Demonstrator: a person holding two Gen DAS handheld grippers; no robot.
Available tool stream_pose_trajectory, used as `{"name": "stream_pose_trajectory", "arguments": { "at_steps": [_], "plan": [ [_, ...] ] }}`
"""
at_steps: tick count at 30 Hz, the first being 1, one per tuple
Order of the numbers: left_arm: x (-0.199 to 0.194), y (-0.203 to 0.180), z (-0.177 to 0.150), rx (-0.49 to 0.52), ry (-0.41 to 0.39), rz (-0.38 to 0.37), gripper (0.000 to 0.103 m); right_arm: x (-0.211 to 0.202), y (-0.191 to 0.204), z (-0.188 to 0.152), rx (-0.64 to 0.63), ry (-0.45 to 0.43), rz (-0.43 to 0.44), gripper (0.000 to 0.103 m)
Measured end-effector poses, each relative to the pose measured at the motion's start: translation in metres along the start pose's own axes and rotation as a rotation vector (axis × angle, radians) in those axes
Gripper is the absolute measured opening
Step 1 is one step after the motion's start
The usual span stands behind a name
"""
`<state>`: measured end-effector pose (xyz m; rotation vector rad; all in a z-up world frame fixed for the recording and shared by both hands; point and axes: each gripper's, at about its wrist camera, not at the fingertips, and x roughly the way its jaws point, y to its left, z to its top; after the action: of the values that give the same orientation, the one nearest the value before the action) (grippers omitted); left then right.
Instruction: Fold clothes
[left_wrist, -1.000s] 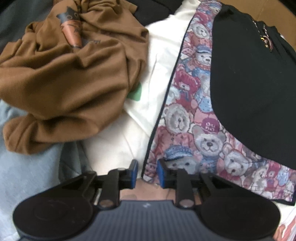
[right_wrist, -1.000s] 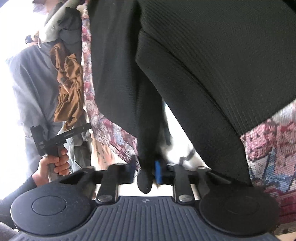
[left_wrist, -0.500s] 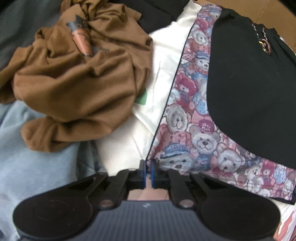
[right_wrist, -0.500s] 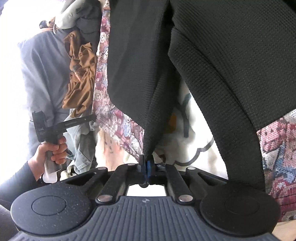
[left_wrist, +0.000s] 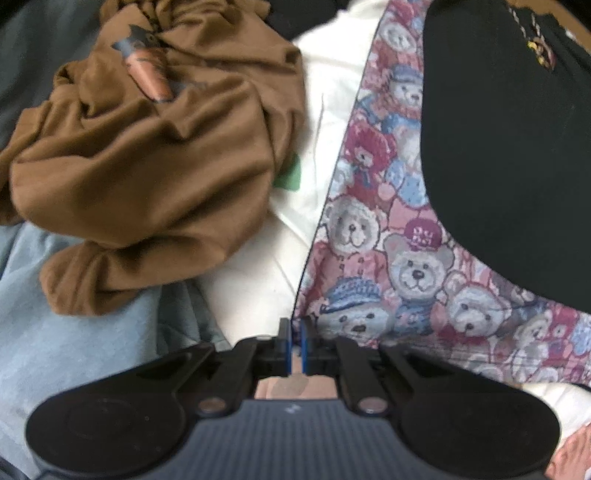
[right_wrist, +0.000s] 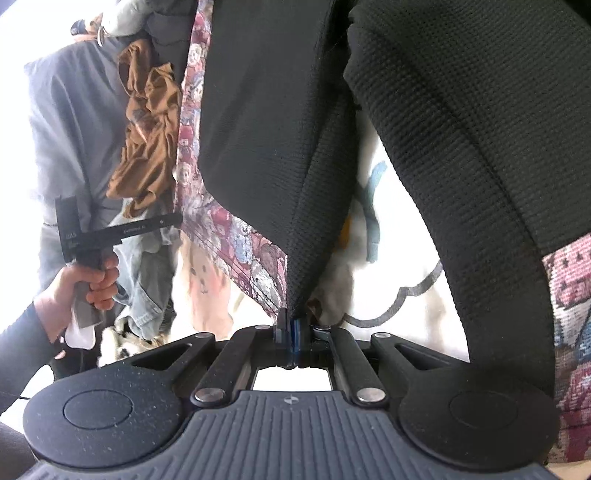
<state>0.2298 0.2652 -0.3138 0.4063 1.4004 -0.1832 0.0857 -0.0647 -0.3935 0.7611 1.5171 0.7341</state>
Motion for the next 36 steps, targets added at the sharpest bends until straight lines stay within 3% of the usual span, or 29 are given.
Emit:
{"name": "stream_pose_trajectory", "arguments": {
  "at_steps": [3, 7, 11, 16, 21, 24, 26, 33, 36],
  "plan": [
    [0.005, -0.004, 0.002, -0.014, 0.020, 0.001, 0.006, -0.002, 0.003, 0.002, -0.025, 0.013, -0.031, 0.000],
    [-0.003, 0.003, 0.000, -0.100, 0.021, 0.001, 0.019, -0.014, 0.012, 0.003, -0.088, 0.019, -0.073, 0.005],
    [-0.025, 0.007, -0.003, -0.137, -0.040, 0.024, 0.019, -0.035, 0.016, 0.009, -0.108, -0.026, -0.068, 0.006],
    [-0.052, 0.000, 0.009, -0.142, -0.139, -0.002, 0.019, -0.070, 0.014, 0.024, -0.107, -0.128, -0.090, 0.006],
    [-0.051, -0.008, 0.070, -0.123, -0.209, -0.026, 0.019, -0.107, 0.009, 0.040, -0.098, -0.239, -0.113, 0.006],
    [-0.049, -0.012, 0.086, -0.118, -0.230, -0.024, 0.019, -0.129, 0.006, 0.050, -0.092, -0.306, -0.128, 0.006],
    [-0.028, -0.020, 0.108, -0.119, -0.236, -0.020, 0.018, -0.143, -0.001, 0.055, -0.081, -0.348, -0.153, 0.006],
    [-0.006, -0.043, 0.154, -0.103, -0.315, -0.041, 0.017, -0.168, -0.019, 0.067, -0.040, -0.464, -0.257, 0.007],
    [0.002, -0.052, 0.169, -0.092, -0.336, -0.045, 0.017, -0.179, -0.025, 0.066, -0.046, -0.521, -0.345, 0.006]
  ]
}}
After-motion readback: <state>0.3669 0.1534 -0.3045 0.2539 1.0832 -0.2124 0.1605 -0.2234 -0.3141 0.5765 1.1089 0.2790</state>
